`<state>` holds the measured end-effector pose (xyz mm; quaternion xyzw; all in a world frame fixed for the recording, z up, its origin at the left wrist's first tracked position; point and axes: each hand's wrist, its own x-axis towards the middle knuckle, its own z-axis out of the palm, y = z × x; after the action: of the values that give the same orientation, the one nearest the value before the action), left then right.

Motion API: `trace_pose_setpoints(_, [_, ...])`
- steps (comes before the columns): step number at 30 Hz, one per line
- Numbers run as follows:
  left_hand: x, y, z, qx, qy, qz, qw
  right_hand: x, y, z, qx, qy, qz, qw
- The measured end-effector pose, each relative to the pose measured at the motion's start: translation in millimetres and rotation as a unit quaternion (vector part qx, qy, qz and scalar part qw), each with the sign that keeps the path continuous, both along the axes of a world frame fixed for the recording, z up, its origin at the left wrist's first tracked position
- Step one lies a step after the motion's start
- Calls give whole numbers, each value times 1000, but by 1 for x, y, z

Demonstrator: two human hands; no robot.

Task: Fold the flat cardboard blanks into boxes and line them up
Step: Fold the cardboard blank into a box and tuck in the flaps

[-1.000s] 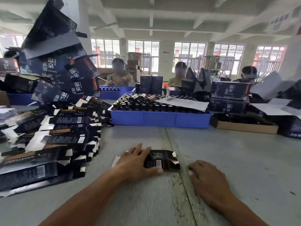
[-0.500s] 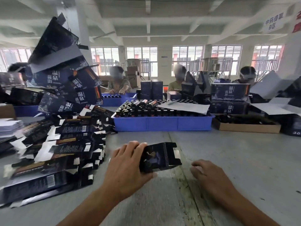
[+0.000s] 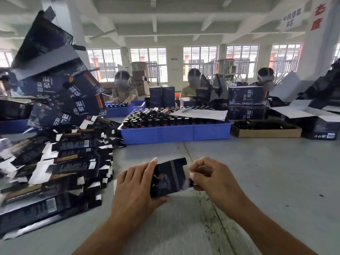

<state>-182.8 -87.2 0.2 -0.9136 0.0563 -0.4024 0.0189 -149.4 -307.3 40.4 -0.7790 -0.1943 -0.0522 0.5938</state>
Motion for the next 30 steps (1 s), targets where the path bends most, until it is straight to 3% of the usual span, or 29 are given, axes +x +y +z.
trace_pose_setpoints(3, [-3,-3,1,-4,-3,-37,999,-3,-8,-3,35,55,37,997])
trace_pose_setpoints(10, [-11,-12,2,-13,1,-96,995,-5,-18,-5,87,88,75,989])
trace_pose_setpoints(17, [-17,-14,3,-10,-3,-116,993,-9,-14,-8,11,11,91,996])
trace_pose_setpoints(25, [-17,-19,4,42,4,-163,986,-15,-13,-8,-69,-92,40,993])
trace_pose_setpoints(30, [-14,-20,8,53,-1,-174,983,-18,-15,-4,-60,-123,34,990])
